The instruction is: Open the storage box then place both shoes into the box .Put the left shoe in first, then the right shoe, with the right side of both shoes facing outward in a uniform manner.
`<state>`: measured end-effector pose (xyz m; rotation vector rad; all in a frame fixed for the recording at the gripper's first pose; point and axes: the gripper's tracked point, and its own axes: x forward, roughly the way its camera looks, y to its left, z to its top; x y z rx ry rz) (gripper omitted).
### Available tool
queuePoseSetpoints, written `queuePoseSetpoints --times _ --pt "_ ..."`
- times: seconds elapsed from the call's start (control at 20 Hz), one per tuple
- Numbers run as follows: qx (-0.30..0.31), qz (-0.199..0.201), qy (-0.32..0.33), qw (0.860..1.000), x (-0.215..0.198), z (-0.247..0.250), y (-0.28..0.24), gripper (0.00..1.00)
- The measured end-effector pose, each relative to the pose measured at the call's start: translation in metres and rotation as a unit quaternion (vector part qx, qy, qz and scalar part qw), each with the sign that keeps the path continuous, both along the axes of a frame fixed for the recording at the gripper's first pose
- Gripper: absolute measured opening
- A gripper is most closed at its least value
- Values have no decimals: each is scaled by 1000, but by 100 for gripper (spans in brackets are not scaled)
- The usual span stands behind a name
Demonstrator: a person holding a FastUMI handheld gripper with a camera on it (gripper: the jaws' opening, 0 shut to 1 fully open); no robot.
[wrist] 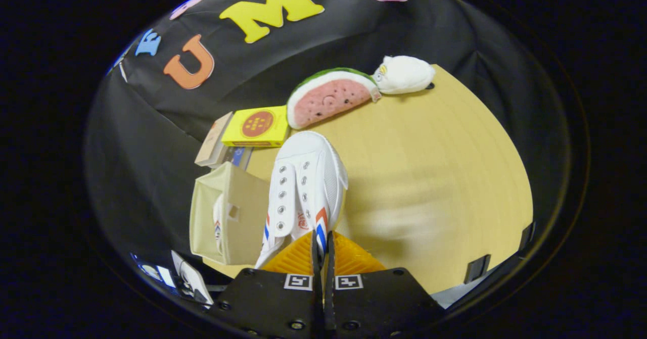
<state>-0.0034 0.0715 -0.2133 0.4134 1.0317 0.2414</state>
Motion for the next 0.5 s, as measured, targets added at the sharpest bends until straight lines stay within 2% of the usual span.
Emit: queuePoseSetpoints --times 0.25,0.5 --pt "6 11 -36 999 1 43 98 2" --pt "3 29 -47 998 9 47 183 1"
